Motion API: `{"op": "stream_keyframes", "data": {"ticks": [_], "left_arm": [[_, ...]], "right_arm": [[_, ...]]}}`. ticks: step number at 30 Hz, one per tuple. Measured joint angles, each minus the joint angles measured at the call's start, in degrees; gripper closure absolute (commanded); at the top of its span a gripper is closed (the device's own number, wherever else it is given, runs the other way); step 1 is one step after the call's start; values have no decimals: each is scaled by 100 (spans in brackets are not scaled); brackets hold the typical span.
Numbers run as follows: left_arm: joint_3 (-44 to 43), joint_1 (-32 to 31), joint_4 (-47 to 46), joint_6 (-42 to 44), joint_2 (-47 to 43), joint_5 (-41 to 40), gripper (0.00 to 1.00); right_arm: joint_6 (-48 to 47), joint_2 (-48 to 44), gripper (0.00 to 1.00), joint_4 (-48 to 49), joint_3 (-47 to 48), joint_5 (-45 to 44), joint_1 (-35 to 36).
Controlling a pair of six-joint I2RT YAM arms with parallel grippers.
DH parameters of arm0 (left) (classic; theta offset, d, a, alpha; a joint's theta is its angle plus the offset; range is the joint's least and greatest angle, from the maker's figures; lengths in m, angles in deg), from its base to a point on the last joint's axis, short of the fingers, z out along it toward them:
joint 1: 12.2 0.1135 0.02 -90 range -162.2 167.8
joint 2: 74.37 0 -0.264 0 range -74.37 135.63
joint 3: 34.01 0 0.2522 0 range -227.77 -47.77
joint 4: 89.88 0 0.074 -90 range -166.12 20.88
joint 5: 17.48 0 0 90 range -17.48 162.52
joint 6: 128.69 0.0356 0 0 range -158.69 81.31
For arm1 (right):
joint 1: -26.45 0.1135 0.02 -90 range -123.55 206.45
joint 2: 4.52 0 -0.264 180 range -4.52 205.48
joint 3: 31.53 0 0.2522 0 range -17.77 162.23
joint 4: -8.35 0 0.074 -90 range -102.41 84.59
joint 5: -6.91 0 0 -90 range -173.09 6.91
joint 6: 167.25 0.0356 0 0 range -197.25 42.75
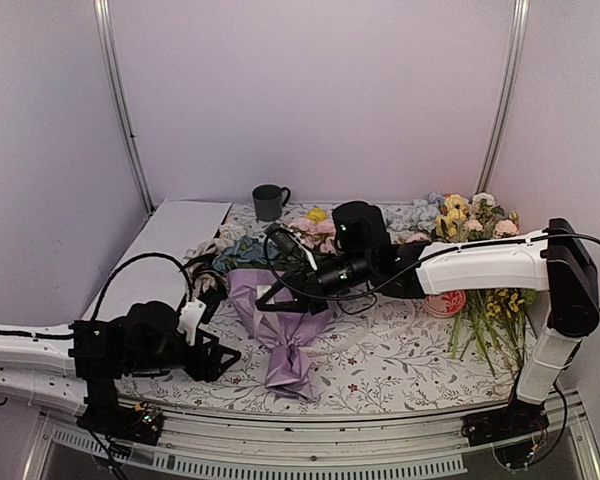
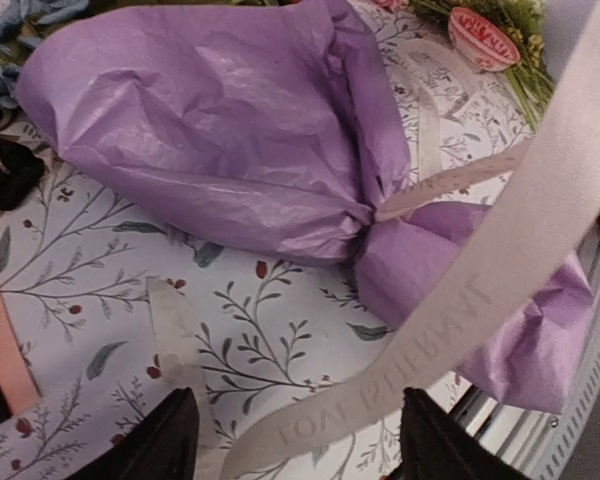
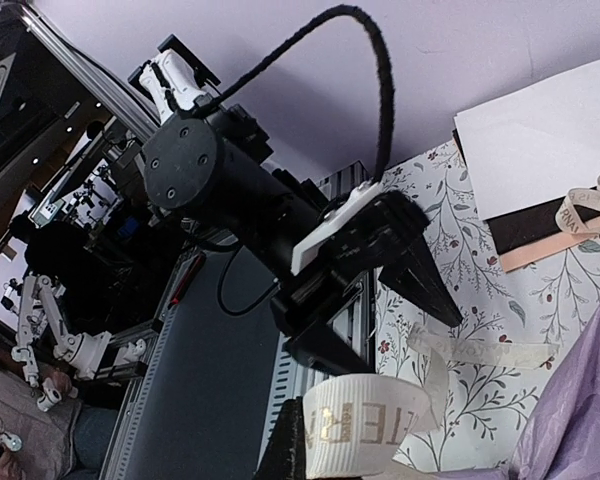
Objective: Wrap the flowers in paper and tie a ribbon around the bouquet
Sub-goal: Pass from the left arm to the right, then pass from the right arm to the left
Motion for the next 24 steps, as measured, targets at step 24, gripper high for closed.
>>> {"op": "stream_keyframes", "data": {"ticks": [24], "left_arm": [[691, 256, -5652, 2446, 2420, 844, 12]], "right_arm": [[424, -2, 100, 402, -306, 39, -127]]}}
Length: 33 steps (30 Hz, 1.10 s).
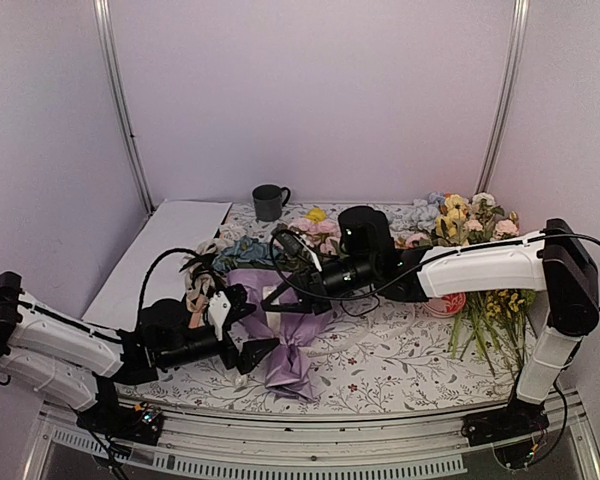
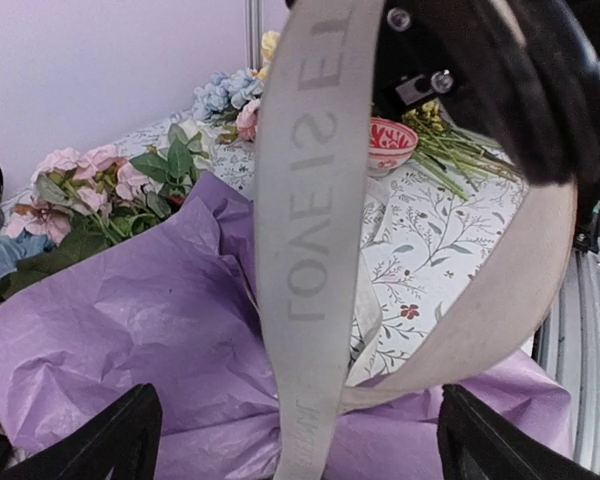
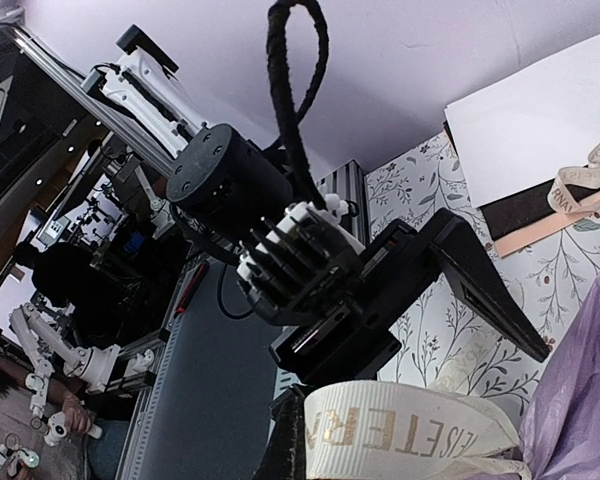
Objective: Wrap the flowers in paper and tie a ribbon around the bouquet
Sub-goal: Pass from the right arm to the left
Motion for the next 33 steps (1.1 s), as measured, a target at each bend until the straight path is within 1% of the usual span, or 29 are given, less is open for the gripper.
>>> {"op": "stream_keyframes", "data": {"ticks": [5, 6, 7, 9, 11, 13, 15, 17, 19, 21, 23, 26, 29, 33], "left_arm": [[-168, 76, -551, 103, 437, 448, 35], [-225, 79, -632, 122, 538, 533, 42], [-284, 79, -691, 140, 625, 612, 52], [-345, 92, -820, 136, 745, 699, 59], [-341, 103, -931, 116, 791, 713, 75], [-334, 118, -1047, 90, 802, 728, 99], [-332, 138, -1126, 74, 807, 758, 100], [-332, 140, -1152, 48, 813, 809, 100], [-332, 140, -1167, 9, 831, 874, 100], [-332, 140, -1204, -55, 892, 898, 100], [-332, 140, -1220, -98, 968, 907, 100], [-339, 116, -1213, -105, 1062, 898, 100], [-374, 59, -1185, -70, 1119, 848, 100], [-439, -50, -1130, -17, 1150, 798, 100]], "right_arm": [[20, 0, 100, 37, -15, 0, -35], [26, 0, 100, 39, -15, 0, -37], [37, 0, 100, 46, -15, 0, -39], [52, 0, 100, 55, -17, 0, -44], [59, 0, 100, 68, -20, 0, -57], [63, 0, 100, 72, -24, 0, -68], [68, 0, 100, 70, -31, 2, -74], [74, 0, 89, 72, -35, 0, -76], [79, -2, 82, 59, -48, -17, -90], [101, -33, 68, -22, -94, -85, -138], [83, -179, 61, -391, -173, -365, -243], [50, -605, 55, -1311, -210, -1241, -466], [66, -1231, 53, -2559, -197, -2614, -750], [308, -1751, 46, -4109, -142, -4100, -1067]]}}
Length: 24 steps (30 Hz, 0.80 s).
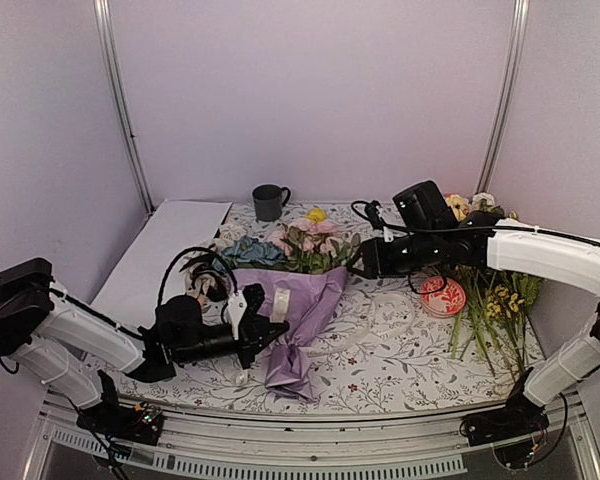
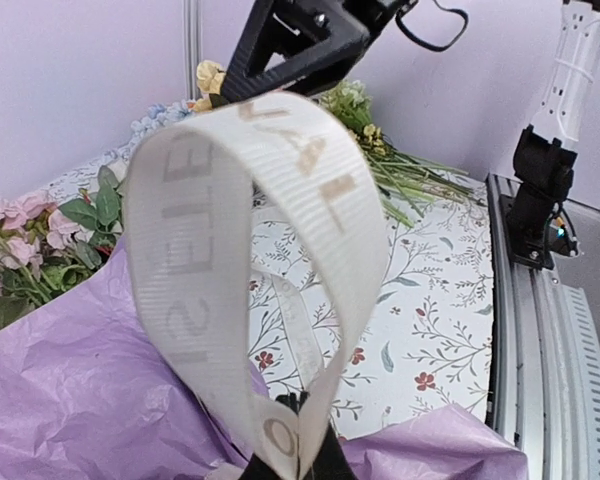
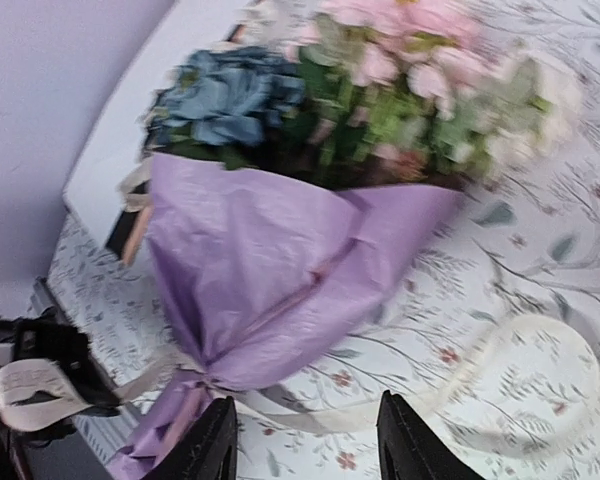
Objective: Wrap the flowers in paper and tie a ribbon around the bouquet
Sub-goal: Pass from the right arm to the left, then pick up the right side of the half-tied ribbon from the center of the board.
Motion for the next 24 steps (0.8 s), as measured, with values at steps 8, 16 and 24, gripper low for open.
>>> {"op": "stream_keyframes", "data": {"ticks": [8, 16, 24], "left_arm": [[-31, -79, 146, 98, 0, -81, 100], [-116, -144, 240, 181, 0, -92, 100], [-116, -164, 293, 214, -9, -109, 100]], "right_arm": [[518, 466, 47, -2068, -116, -1261, -151], [809, 872, 28, -2291, -754, -1427, -339], [866, 1226, 32, -1751, -793, -1464, -693]]}}
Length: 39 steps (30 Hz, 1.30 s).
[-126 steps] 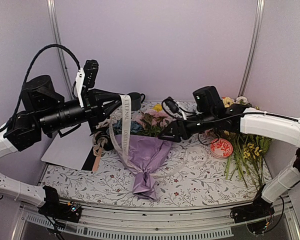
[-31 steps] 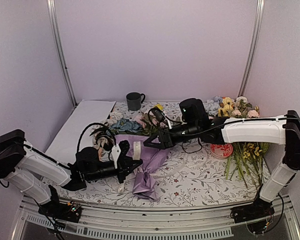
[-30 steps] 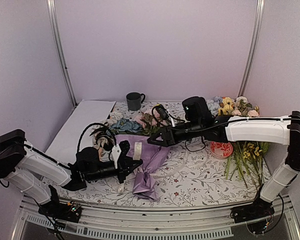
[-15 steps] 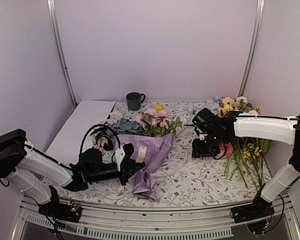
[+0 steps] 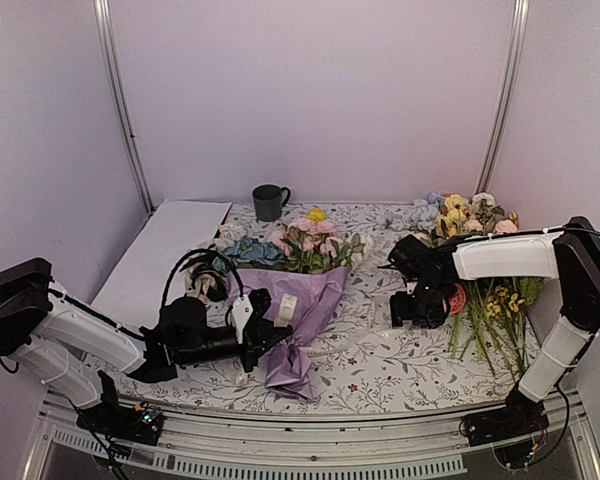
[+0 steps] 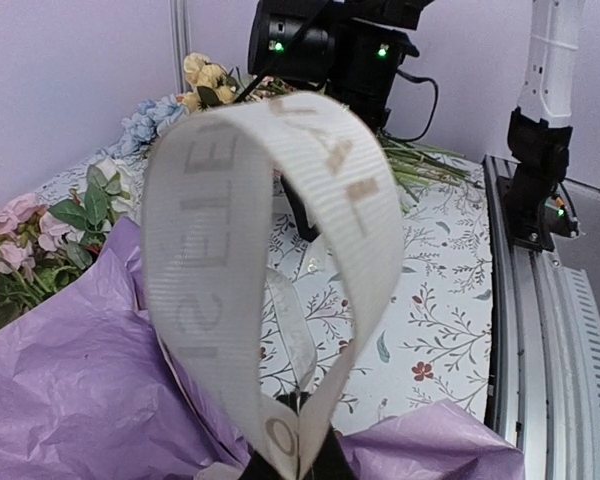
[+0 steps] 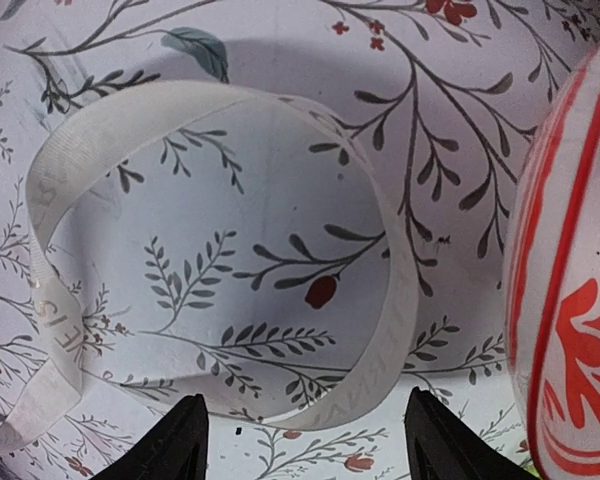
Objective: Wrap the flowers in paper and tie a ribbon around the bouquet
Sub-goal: Pick up the right side of the half-tied ribbon from the center of the board, then cross the half-tied ribbon over the folded bouquet.
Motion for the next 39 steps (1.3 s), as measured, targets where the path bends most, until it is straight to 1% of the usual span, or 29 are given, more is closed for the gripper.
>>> {"op": "stream_keyframes", "data": {"ticks": [3, 4, 5, 6, 9, 10, 11, 16, 19, 21, 23, 26, 28, 29, 30, 32, 36, 39], "left_arm": [[0, -2, 46, 2, 0, -11, 100], [0, -2, 59, 4, 0, -13, 100], [0, -2, 70, 4, 0, -13, 100], [0, -2, 79, 7, 0, -13, 100], [0, -2, 83, 11, 0, -13, 100], [0, -2, 85, 13, 0, -13, 100], [0, -2, 92, 13, -2, -13, 100], [0, -9, 138, 31, -44, -33, 100], [0, -20, 170, 59, -72, -61, 100], [0, -31, 175, 79, -76, -81, 100], [0, -55, 179, 109, -76, -103, 100], [0, -129, 186, 164, -72, -138, 100], [-15, -205, 203, 203, -66, -164, 100], [-31, -251, 212, 227, -63, -175, 100], [-46, -297, 214, 256, -63, -192, 100], [-83, -391, 214, 297, -63, -236, 100], [-146, -511, 227, 378, -59, -328, 100], [-199, -573, 232, 424, -20, -369, 100]], "right_arm": [[-4, 96, 35, 175, -20, 59, -76], [-7, 122, 39, 236, -31, 94, -96], [-11, 140, 45, 282, -39, 122, -107], [-20, 157, 54, 323, -39, 142, -116], [-85, 216, 87, 461, -44, 219, -157], [-103, 236, 95, 501, -52, 251, -173], [-133, 243, 99, 527, -68, 280, -179], [-214, 138, 100, 568, -125, 619, -186], [-417, -251, 100, 514, -46, 1016, -186], [-595, -601, 100, 474, 275, 1300, -160], [-761, -817, 100, 511, 852, 1550, -61], [-1016, -730, 100, 616, 2262, 1882, 278], [-1231, -413, 100, 789, 3493, 2081, 662], [-1292, -254, 100, 804, 3941, 2157, 809], [-1403, 50, 100, 874, 4660, 2275, 1043], [-1539, 577, 100, 990, 5633, 2496, 1386], [-1615, 1541, 100, 1115, 6787, 2957, 1847], [-1513, 2061, 100, 1268, 7001, 3246, 2039]]}}
